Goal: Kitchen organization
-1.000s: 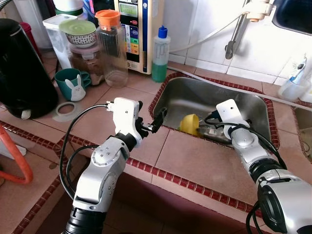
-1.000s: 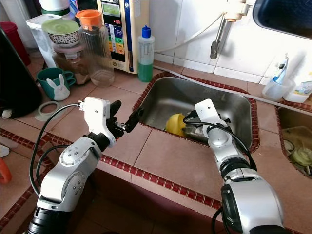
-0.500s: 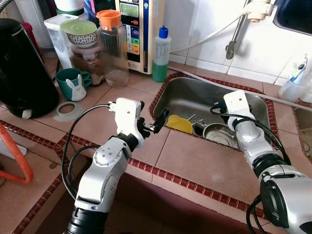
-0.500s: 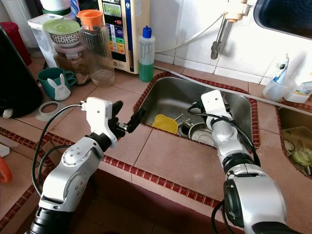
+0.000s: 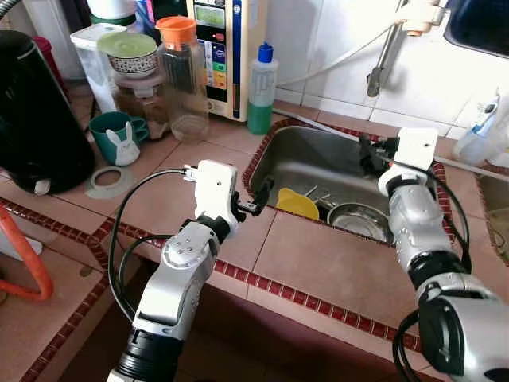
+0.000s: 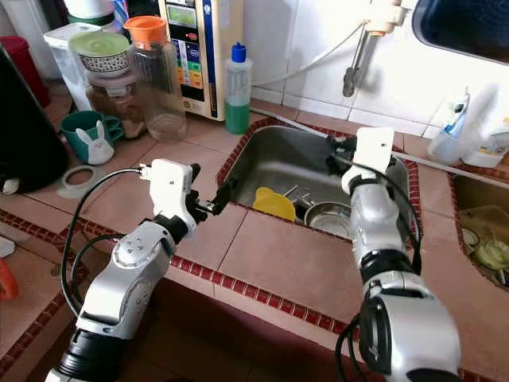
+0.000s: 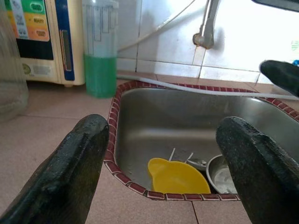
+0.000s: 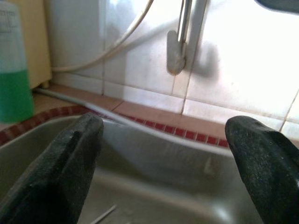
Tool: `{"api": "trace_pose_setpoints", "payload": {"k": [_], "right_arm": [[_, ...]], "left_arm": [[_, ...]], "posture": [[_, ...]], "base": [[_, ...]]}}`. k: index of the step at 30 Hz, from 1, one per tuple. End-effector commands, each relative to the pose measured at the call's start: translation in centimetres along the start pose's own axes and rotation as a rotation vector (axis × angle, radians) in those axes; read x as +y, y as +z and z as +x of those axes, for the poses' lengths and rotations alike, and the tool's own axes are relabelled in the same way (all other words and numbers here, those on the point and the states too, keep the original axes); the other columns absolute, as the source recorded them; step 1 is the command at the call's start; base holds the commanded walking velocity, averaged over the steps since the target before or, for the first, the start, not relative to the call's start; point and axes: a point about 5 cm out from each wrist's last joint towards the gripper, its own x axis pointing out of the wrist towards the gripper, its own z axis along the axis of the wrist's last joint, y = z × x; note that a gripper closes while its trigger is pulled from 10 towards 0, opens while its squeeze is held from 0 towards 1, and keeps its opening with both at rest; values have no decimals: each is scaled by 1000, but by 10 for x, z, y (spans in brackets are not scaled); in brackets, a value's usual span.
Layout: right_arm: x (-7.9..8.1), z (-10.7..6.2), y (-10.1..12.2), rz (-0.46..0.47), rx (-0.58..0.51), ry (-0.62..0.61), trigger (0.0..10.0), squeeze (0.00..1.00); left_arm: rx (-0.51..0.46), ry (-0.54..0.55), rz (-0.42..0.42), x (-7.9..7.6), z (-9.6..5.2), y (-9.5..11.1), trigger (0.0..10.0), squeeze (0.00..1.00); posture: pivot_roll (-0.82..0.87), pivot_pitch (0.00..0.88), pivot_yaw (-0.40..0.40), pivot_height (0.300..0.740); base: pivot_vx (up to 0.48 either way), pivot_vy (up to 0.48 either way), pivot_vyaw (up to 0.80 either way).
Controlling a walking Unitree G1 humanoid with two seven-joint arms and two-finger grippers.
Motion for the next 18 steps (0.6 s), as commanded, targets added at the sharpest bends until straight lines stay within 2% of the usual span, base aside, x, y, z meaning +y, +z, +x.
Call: {"api": "trace_pose_setpoints", "payload": {"k": [1, 5, 9, 13, 16, 17, 18], "right_arm": [[-2, -2, 4, 25, -32, -9, 10000, 1000], [0, -15, 3, 36, -67, -7, 10000, 1000], [2, -32, 5, 54, -92, -12, 10000, 1000], [6, -51, 13, 66, -112, -6, 10000, 1000], [16, -65, 24, 64, -121, 29, 10000, 1000], [20, -73, 30, 77, -121, 42, 10000, 1000], [21, -76, 32, 82, -117, 43, 10000, 1000]], "left_arm": [[-14, -6, 3, -2, 4, 3, 10000, 0], [-15, -8, -12, -3, 8, 1, 10000, 0], [-19, -24, 37, -5, 11, -1, 10000, 0], [-13, 16, 54, 2, 12, -4, 10000, 0], [-1, 45, 58, 8, 9, -7, 10000, 0], [13, 35, 24, 10, 7, -9, 10000, 0], [18, 42, 27, 11, 6, -10, 10000, 0]], "posture": [[204, 0, -6, 740], [176, 0, 5, 740], [150, 0, 13, 740], [136, 0, 16, 740], [131, 0, 18, 740], [123, 0, 23, 740], [119, 0, 26, 740]], "base": [[0, 0, 0], [0, 0, 0], [0, 0, 0], [0, 0, 0], [0, 0, 0], [0, 0, 0], [0, 0, 0]]}}
